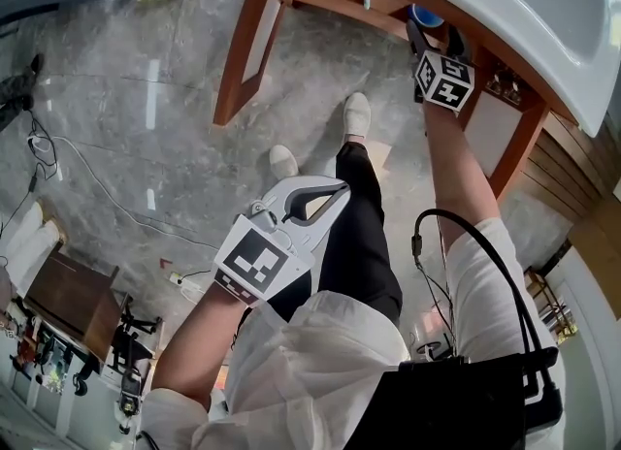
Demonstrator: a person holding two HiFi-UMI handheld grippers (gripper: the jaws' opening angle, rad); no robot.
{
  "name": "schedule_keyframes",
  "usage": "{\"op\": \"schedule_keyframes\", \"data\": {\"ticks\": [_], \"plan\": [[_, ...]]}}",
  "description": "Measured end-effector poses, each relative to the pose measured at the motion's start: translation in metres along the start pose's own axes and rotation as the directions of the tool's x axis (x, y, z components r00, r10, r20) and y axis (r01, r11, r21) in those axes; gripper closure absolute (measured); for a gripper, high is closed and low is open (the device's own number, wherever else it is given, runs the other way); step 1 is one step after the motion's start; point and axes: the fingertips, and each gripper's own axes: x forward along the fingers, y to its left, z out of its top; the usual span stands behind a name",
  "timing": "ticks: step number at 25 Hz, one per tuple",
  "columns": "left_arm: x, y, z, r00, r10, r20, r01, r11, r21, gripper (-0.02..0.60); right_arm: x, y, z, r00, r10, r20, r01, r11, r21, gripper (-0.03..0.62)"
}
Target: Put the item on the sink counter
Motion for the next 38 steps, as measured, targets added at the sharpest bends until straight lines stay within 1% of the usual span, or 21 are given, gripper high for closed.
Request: {"op": "schedule_keyframes", "data": {"ticks": [6, 9, 11, 15, 19, 22, 24, 25, 26, 27, 29, 30, 33, 38], "plan": [[-0.005, 0.004, 0.004, 1.000, 0.009, 0.008, -0.009, 1.000, 0.025, 0.577, -0.025, 0.011, -0.023, 0.998, 0.008, -0.057, -0.007, 1.000, 0.013, 0.244], [-0.009, -0.003, 0.012, 1.000, 0.000, 0.008, 0.000, 0.999, 0.053, 0.575, -0.053, 0.018, -0.033, 0.996, 0.008, -0.089, -0.005, 0.999, 0.033, 0.244], [-0.012, -0.011, 0.022, 1.000, -0.013, 0.012, 0.012, 0.997, 0.074, 0.577, -0.076, 0.024, -0.033, 0.995, 0.008, -0.104, -0.003, 0.999, 0.046, 0.245], [-0.017, -0.025, 0.042, 0.999, -0.038, 0.017, 0.035, 0.991, 0.130, 0.575, -0.122, 0.046, -0.023, 0.992, 0.052, -0.116, -0.044, 0.997, 0.070, 0.246], [-0.025, -0.038, 0.062, 0.997, -0.075, -0.012, 0.076, 0.979, 0.191, 0.575, -0.164, 0.077, 0.000, 0.985, 0.111, -0.135, -0.102, 0.992, 0.069, 0.246], [-0.034, -0.054, 0.073, 0.995, -0.104, -0.012, 0.104, 0.976, 0.190, 0.575, -0.200, 0.100, 0.010, 0.974, 0.160, -0.162, -0.154, 0.987, 0.050, 0.247], [-0.042, -0.062, 0.082, 0.994, -0.109, 0.000, 0.107, 0.977, 0.186, 0.575, -0.222, 0.113, 0.018, 0.967, 0.184, -0.175, -0.178, 0.983, 0.053, 0.257], [-0.046, -0.065, 0.087, 0.994, -0.110, 0.005, 0.107, 0.977, 0.183, 0.575, -0.232, 0.120, 0.024, 0.965, 0.193, -0.179, -0.186, 0.981, 0.057, 0.281], [-0.051, -0.067, 0.090, 0.994, -0.113, 0.010, 0.110, 0.978, 0.178, 0.577, -0.242, 0.126, 0.030, 0.963, 0.201, -0.181, -0.194, 0.979, 0.059, 0.363], [-0.056, -0.070, 0.092, 0.993, -0.117, 0.016, 0.113, 0.979, 0.169, 0.575, -0.253, 0.132, 0.037, 0.961, 0.209, -0.179, -0.201, 0.978, 0.061, 0.483], [-0.066, -0.077, 0.098, 0.992, -0.123, 0.034, 0.116, 0.982, 0.151, 0.577, -0.275, 0.142, 0.054, 0.961, 0.218, -0.168, -0.210, 0.976, 0.065, 0.544], [-0.071, -0.080, 0.101, 0.991, -0.124, 0.041, 0.116, 0.982, 0.150, 0.577, -0.285, 0.146, 0.064, 0.961, 0.223, -0.160, -0.215, 0.974, 0.065, 0.561], [-0.085, -0.094, 0.100, 0.992, -0.119, 0.037, 0.112, 0.980, 0.162, 0.575, -0.318, 0.161, 0.087, 0.955, 0.256, -0.149, -0.250, 0.967, 0.059, 0.578], [-0.106, -0.111, 0.092, 0.994, -0.104, 0.017, 0.100, 0.981, 0.166, 0.575, -0.366, 0.185, 0.111, 0.942, 0.307, -0.137, -0.301, 0.951, 0.065, 0.586]]}}
